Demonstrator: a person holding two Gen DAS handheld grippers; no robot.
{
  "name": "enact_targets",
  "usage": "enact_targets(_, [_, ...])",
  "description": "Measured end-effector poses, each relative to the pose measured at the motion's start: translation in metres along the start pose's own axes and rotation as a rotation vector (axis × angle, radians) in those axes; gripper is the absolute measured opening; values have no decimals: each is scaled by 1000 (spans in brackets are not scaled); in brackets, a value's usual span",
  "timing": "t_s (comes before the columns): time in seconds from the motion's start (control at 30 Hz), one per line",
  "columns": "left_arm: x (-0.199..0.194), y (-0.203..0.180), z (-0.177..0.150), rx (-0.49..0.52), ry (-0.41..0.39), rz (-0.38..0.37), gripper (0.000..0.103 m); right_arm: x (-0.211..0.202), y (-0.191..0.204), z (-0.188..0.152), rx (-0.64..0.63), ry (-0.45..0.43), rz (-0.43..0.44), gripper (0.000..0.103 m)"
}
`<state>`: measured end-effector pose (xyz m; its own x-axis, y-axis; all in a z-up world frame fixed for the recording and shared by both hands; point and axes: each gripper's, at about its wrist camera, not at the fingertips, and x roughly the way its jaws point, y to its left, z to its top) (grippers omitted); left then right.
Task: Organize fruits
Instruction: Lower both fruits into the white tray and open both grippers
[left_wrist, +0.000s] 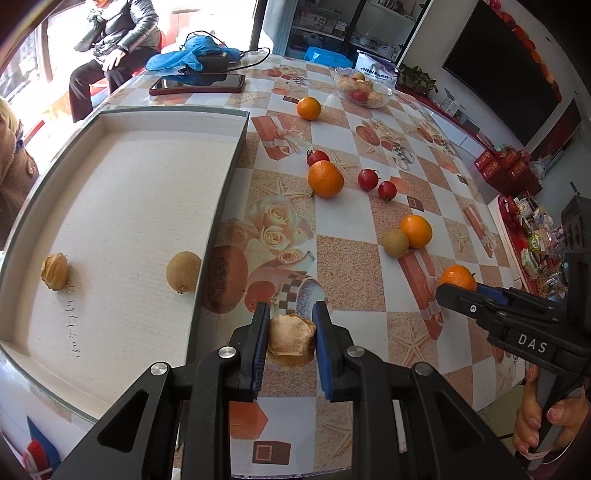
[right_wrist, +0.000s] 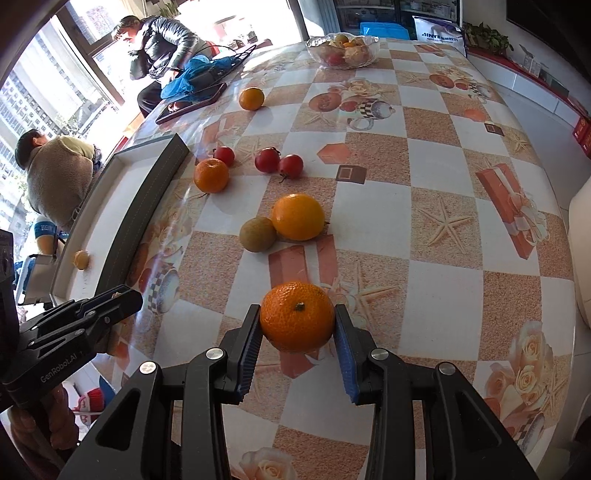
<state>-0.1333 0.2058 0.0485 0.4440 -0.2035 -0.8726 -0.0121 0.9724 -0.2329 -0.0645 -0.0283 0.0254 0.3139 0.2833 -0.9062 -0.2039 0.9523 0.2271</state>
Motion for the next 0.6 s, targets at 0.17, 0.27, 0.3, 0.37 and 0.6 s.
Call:
enact_targets(0.17, [-20,24,8,-27,-45,23,26,2,32,14,-50,15,36,39])
enact_targets(0.27, [-28,43,11,-42,-78,78,26,4,54,21,-84,19,49,39])
enact_targets(0.3, [-28,50,12,-51,-82,101,26,7,61,24,-93,21,56,39])
enact_targets(0.37, [-27,66,13,-75,-83,136,26,9,75,30,-114,26,72,39])
enact_targets(0.6, [-33,112,13,-178,-112,201,26,22,124,53,-184,41,107,39])
